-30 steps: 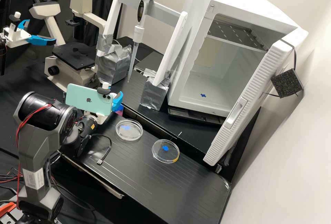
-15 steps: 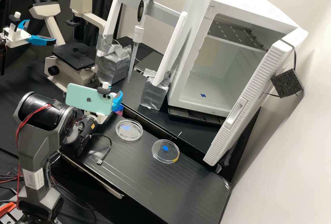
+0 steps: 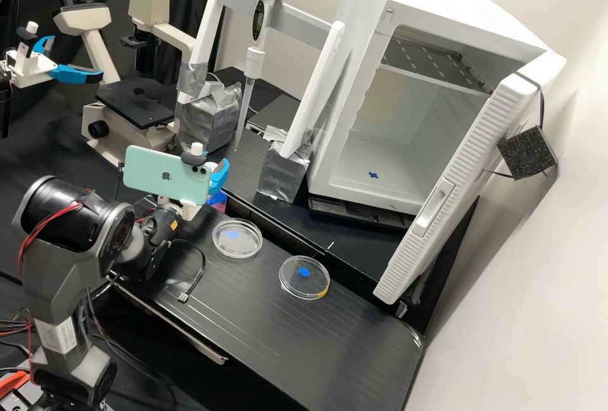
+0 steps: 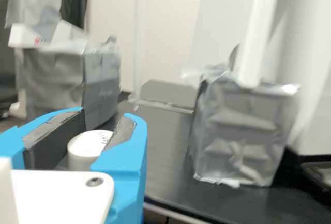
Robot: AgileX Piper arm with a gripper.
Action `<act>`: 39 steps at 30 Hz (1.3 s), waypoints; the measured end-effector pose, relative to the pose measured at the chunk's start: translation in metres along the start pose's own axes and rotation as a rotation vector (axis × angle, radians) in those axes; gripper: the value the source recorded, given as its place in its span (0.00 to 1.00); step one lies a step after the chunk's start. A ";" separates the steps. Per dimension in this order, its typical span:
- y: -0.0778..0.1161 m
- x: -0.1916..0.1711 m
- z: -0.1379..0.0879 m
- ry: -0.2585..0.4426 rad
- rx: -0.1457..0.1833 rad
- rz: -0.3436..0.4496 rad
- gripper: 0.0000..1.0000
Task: Open the bottle
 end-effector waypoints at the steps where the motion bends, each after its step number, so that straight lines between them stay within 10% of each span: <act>1: 0.002 -0.001 -0.001 0.004 -0.001 0.007 0.00; 15: 0.023 -0.030 -0.005 0.066 0.049 0.096 0.00; 39: -0.009 -0.075 0.007 0.067 0.076 -0.062 0.00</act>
